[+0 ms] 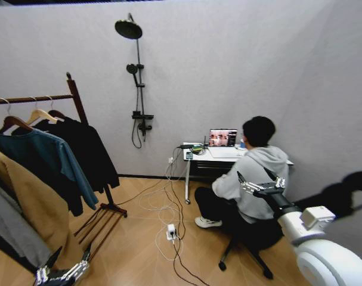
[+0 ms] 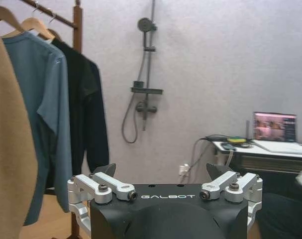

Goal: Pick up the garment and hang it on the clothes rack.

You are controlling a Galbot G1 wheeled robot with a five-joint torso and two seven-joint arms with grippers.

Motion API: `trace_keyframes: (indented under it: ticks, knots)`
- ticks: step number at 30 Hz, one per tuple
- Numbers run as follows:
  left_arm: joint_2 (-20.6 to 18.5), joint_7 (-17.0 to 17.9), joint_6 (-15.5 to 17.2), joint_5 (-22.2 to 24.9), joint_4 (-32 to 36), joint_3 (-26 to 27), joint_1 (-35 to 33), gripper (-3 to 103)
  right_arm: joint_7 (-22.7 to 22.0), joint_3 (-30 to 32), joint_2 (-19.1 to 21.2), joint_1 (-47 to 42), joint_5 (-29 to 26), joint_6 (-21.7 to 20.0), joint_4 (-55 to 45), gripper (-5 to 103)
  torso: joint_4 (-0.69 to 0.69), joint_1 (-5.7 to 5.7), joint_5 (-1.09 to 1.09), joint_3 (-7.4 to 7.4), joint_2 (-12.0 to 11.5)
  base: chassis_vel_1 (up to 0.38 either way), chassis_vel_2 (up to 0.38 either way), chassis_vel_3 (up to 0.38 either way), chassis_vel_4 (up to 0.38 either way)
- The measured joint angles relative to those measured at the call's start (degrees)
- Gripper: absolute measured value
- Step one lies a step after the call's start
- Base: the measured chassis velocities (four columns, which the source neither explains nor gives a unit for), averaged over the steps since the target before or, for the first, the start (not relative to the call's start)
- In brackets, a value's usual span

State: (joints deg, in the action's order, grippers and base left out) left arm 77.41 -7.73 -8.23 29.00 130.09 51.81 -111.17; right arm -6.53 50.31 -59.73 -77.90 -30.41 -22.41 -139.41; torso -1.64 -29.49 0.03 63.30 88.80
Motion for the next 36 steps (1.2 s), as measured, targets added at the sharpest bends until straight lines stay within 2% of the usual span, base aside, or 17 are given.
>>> trace_keyframes:
  ticks: [2, 5, 9, 13, 23, 36]
  knots:
    - [0.0, 0.0, 0.0, 0.0, 0.0, 0.0, 0.0, 100, 0.08, -0.76, -0.28, 0.06, 0.28, 0.36, 0.33, 100, -0.01, 0.02, 0.0, -0.01, 0.01, 0.172, -0.393, -0.422, 0.162]
    - [0.0, 0.02, 0.0, 0.0, -0.01, 0.01, -0.01, 100, 0.14, -2.11, -0.86, 0.3, 1.08, 1.12, 0.77, 100, 0.04, 0.03, -0.07, -0.02, 0.02, 0.073, -0.2, -0.344, 0.068]
    - [0.0, -0.05, 0.0, 0.0, 0.0, 0.0, 0.0, 100, 0.14, -3.88, -1.3, 0.98, 1.87, 1.45, 1.28, 100, -0.07, 0.01, 0.0, -0.01, 0.01, -0.072, -0.161, -0.21, -0.06]
    - [0.0, -0.03, 0.0, 0.0, 0.0, 0.0, 0.0, 100, 0.16, -5.07, -1.4, 1.85, 2.27, 1.05, 1.67, 100, 0.02, -0.07, -0.03, 0.03, -0.04, -0.188, -0.086, -0.045, -0.148]
    - [-0.01, -0.01, 0.0, 0.0, 0.0, 0.0, 0.01, 100, 0.52, -5.31, -1.64, 1.79, 2.66, -0.16, 1.93, 100, -0.03, -0.06, -0.04, 0.01, -0.04, -0.126, -0.089, -0.1, -0.136]
    - [-0.01, 0.0, 0.0, 0.0, 0.0, 0.0, 0.0, 100, 1.11, -5.72, -2.75, 1.63, 2.83, 0.03, 2.52, 100, 0.0, -0.01, -0.03, 0.0, -0.01, 0.126, -0.156, -0.139, 0.115]
